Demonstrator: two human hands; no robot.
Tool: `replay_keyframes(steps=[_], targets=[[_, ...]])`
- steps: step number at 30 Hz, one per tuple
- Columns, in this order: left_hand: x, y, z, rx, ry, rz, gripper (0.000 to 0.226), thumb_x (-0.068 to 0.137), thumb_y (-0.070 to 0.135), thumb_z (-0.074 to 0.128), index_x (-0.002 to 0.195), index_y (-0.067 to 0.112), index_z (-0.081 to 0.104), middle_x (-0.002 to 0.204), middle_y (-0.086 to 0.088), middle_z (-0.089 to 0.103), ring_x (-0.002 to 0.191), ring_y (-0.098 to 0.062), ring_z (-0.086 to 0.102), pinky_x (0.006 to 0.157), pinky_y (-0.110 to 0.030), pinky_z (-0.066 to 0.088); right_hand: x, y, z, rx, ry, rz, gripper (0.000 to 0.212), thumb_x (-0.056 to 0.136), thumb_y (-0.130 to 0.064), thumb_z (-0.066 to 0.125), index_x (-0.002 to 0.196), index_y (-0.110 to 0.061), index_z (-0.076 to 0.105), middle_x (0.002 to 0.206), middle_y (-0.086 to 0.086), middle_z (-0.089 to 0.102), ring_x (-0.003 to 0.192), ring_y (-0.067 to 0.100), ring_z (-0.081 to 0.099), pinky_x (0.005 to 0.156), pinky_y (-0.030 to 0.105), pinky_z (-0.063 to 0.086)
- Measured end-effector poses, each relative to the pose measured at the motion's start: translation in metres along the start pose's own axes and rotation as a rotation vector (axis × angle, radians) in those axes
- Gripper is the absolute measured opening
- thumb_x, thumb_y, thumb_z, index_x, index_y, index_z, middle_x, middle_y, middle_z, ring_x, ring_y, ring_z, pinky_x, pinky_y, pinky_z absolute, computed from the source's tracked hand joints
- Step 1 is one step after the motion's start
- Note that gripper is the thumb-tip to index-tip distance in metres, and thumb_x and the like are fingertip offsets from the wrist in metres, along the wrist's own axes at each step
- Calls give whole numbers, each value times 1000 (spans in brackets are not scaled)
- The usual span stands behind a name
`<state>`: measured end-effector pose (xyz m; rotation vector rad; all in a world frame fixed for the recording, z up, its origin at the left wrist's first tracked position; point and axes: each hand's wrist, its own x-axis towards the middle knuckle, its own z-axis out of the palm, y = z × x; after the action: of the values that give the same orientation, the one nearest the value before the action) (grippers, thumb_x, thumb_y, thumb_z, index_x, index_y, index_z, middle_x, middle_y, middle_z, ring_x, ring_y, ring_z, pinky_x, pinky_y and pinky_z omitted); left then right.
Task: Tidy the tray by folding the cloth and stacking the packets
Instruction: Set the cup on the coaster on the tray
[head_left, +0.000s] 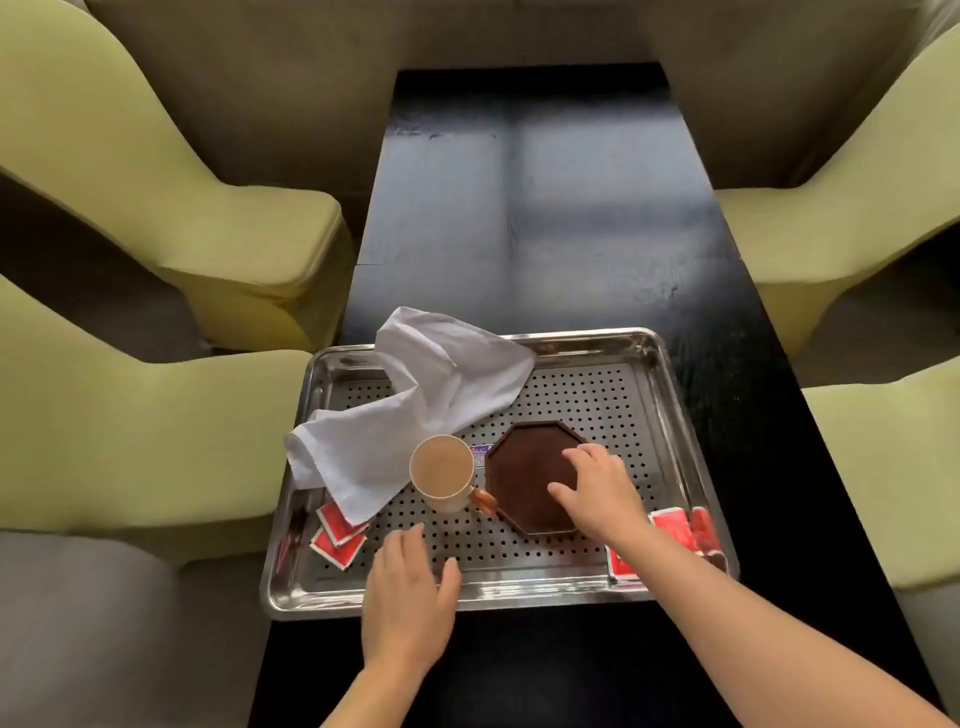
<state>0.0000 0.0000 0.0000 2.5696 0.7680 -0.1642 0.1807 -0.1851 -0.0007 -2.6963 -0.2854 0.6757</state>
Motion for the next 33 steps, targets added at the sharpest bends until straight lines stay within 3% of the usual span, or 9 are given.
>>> replay_keyframes(steps=[5,9,13,21,30,33], targets=[[2,26,29,72,-173,59,55,96,51,38,140,19,46,134,2,52,122,-15,46,105,-31,41,5,11,2,7,5,78,64,93,-40,64,149,-20,41,159,5,31,144,29,28,111,47,38],[9,49,49,43,-298,97,68,96,51,40,154,16,27,158,-5,32,145,-22,29,118,-38,29,10,20,4,29,-28,118,66,93,-39,63,151,-19,37,161,9,29,146,33,26,114,47,33],[20,68,60,-56,-372,51,78,97,49,44,158,12,12,164,-10,19,151,-24,15,122,-41,20,16,30,4,52,-56,129,66,94,-37,62,152,-17,36,161,11,31,144,37,29,114,46,31],[32,83,67,-127,-405,-68,86,95,42,48,158,11,-2,166,-13,6,153,-29,3,123,-44,15,28,40,-8,140,-44,131,48,91,-31,64,136,-19,52,137,7,56,126,33,49,102,44,45],[35,98,75,-164,-363,-114,90,92,40,52,157,11,-2,167,-7,7,153,-27,1,122,-48,21,37,48,-15,209,-88,130,53,91,-29,64,140,-17,49,140,9,52,125,30,52,103,44,46],[36,106,77,-150,-368,-93,90,92,41,52,158,11,-3,167,-8,2,153,-26,-1,123,-45,17,38,51,-19,215,-81,136,61,91,-30,64,146,-16,44,145,9,49,130,29,50,106,45,45]])
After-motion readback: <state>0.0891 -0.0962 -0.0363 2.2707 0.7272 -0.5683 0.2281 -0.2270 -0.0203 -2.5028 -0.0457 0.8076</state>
